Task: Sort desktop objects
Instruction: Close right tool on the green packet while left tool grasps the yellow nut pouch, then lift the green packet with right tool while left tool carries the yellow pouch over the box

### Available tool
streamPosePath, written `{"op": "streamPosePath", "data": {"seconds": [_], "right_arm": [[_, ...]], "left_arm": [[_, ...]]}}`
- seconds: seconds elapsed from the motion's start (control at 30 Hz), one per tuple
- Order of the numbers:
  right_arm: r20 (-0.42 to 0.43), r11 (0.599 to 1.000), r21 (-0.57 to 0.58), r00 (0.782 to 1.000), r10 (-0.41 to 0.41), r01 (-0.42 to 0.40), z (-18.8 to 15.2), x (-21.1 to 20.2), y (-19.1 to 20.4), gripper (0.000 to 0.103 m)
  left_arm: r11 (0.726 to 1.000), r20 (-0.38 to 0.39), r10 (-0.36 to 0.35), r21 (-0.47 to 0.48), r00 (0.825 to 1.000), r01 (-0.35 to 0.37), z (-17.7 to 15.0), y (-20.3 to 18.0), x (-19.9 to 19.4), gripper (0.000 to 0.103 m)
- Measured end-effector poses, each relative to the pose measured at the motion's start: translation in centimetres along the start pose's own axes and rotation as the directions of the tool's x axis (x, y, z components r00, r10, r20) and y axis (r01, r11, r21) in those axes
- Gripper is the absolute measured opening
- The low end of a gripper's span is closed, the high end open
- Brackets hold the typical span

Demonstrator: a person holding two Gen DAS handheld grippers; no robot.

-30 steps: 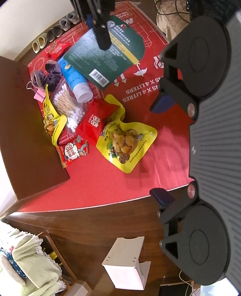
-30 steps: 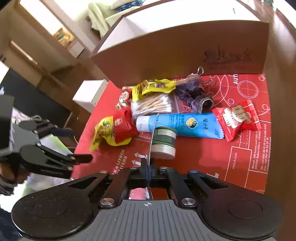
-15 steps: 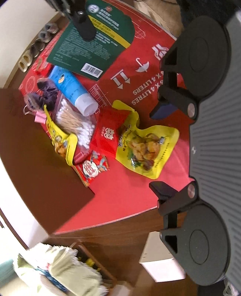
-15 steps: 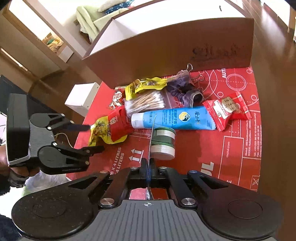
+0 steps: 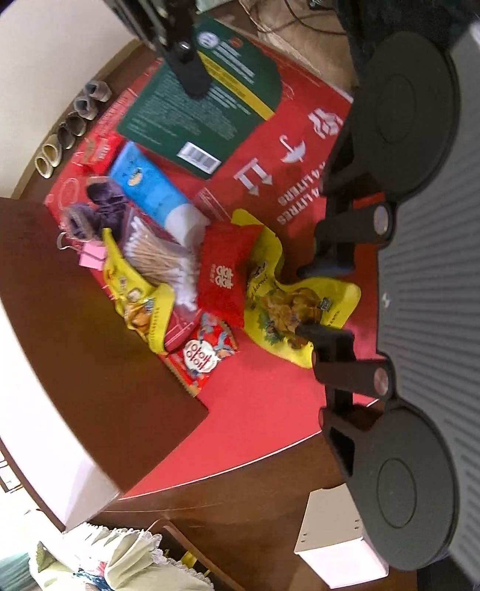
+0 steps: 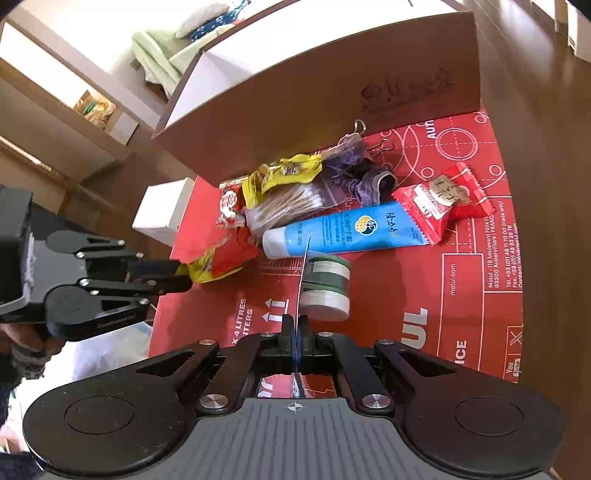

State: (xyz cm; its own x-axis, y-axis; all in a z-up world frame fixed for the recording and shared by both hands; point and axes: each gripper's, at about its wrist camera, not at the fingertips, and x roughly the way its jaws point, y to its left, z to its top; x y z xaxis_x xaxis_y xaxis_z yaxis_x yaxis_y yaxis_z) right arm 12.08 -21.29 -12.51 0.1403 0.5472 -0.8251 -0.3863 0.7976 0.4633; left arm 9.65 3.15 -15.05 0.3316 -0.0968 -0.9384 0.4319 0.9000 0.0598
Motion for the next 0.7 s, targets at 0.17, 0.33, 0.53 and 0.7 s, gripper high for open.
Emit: {"op": "streamPosePath", "data": {"seconds": [0.17,0.33,0.53,0.7], "right_arm": [[0.024,0.999,0.028,1.0,0.02,-0.021,0.1,-1.3,-0.2,0.0],[0.03,0.999,0.041,0.999,0.018,-0.019,0.1,-1.5,-0.1,0.0],[0.034,0.998,0.051,0.999,0.026,-0.028,-0.1,-1.7,-0.2,0.0],[0.041,0.998,0.048,0.999,0.035,-0.037,0.1,-2.5,-0.1,0.0]], "left_arm": [[0.997,0.012,-0.052,-0.053,0.999,0.053,0.2,0.2,-1.8,0.009],[0.988,0.026,-0.1,-0.115,0.995,0.102,0.3,0.0,-3.0,0.009],[0.994,-0.007,-0.078,-0.081,0.997,0.077,0.5,-0.7,-1.5,0.009],[0.994,0.015,-0.087,-0.071,0.996,0.088,0.8,-0.7,-2.8,0.009]]}}
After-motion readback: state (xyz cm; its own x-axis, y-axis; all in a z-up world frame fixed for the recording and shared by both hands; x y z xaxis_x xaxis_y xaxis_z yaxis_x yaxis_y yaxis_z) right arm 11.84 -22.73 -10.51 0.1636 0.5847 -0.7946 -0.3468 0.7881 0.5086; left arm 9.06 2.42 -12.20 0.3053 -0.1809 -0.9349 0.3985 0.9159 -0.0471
